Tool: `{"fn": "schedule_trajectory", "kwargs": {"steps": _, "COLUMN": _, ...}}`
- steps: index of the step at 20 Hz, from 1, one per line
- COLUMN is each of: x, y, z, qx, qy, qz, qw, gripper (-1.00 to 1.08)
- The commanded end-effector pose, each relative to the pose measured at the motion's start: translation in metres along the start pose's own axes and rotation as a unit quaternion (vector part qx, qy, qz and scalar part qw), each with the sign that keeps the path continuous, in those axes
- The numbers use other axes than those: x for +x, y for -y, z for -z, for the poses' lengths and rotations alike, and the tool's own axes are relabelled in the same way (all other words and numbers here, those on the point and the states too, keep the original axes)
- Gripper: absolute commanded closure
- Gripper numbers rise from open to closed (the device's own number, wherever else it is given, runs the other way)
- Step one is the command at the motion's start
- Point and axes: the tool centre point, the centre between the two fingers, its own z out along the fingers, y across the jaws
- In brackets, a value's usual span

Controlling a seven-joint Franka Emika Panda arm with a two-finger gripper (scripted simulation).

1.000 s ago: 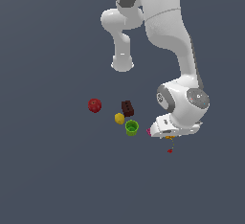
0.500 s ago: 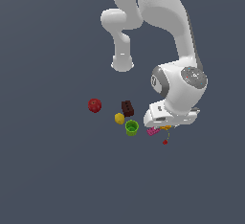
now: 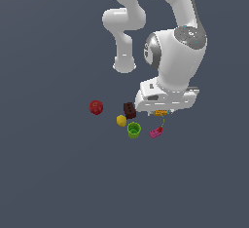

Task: Pick up a designated object from a clutter of objects.

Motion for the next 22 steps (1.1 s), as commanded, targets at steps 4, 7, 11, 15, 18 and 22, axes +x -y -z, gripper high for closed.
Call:
{"fn": "schedule_trajectory", "kwargs": {"steps": 4, "x": -0.014, "y": -0.029, "z": 0.058, "qx": 0.001, "qy": 0.0, "qz": 0.0, "qw": 1.0, "gripper": 1.08}}
{"fn": "schedule_trajectory", "kwargs": {"steps": 7, "x": -0.021, "y": -0.044, "z": 0.087, "qx": 0.001, "qy": 0.0, "qz": 0.0, "qw": 1.0, "gripper": 1.08}}
{"fn": "schedule_trajectory", "kwargs": {"steps": 11, "x": -0.028, "y": -0.061, "z": 0.12, "qx": 0.001, "qy": 0.0, "qz": 0.0, "qw": 1.0, "gripper": 1.08}}
{"fn": "schedule_trajectory", "kwargs": {"steps": 15, "x": -0.033, "y": -0.074, "z": 0.146, "qx": 0.001, "qy": 0.0, "qz": 0.0, "qw": 1.0, "gripper": 1.08}}
{"fn": "schedule_trajectory", "kwargs": {"steps": 18, "x": -0.036, "y": -0.081, "z": 0.16, "qx": 0.001, "qy": -0.001, "qz": 0.0, "qw": 1.0, "gripper": 1.08}}
{"fn": "schedule_trajectory", "kwargs": {"steps": 22, "x": -0.037, "y": -0.086, "z": 0.17, "qx": 0.001, "qy": -0.001, "qz": 0.0, "qw": 1.0, "gripper": 1.08}}
